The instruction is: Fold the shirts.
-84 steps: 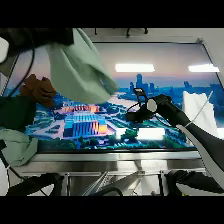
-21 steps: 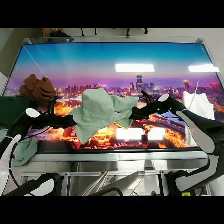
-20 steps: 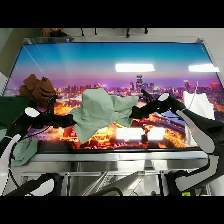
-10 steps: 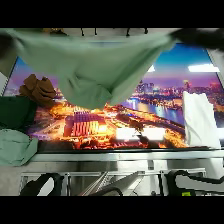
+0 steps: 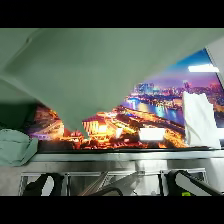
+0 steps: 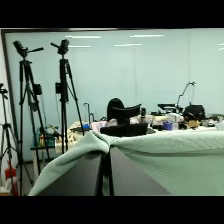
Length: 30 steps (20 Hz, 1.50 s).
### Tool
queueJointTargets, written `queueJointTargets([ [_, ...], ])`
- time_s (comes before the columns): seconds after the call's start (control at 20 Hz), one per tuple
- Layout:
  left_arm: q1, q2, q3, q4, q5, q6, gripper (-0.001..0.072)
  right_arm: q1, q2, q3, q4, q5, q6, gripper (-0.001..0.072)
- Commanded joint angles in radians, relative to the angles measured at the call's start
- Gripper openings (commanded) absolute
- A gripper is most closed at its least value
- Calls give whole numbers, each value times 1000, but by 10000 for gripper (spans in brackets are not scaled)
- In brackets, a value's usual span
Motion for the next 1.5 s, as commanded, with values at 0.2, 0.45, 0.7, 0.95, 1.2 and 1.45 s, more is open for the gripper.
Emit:
queueJointTargets([
  [0.2,6,-39,-364,-210,-145,97,14,71,-125,-333,237,172,-145,9],
  [0.45,-174,-328,-660,-141,-69,235,14,257,-334,-584,-66,1,-206,9],
  [0.7,-309,-803,-682,102,221,243,14,285,-706,-609,-108,-189,-248,8],
  [0.95,-307,-1172,-372,115,159,241,13,271,-898,-539,-116,-274,-266,9],
  [1.2,-310,-1242,-148,302,3,127,13,240,-879,-450,-185,-182,-259,9],
  [1.45,-309,-1244,-107,449,-177,53,12,237,-835,-450,-366,-76,-175,9],
])
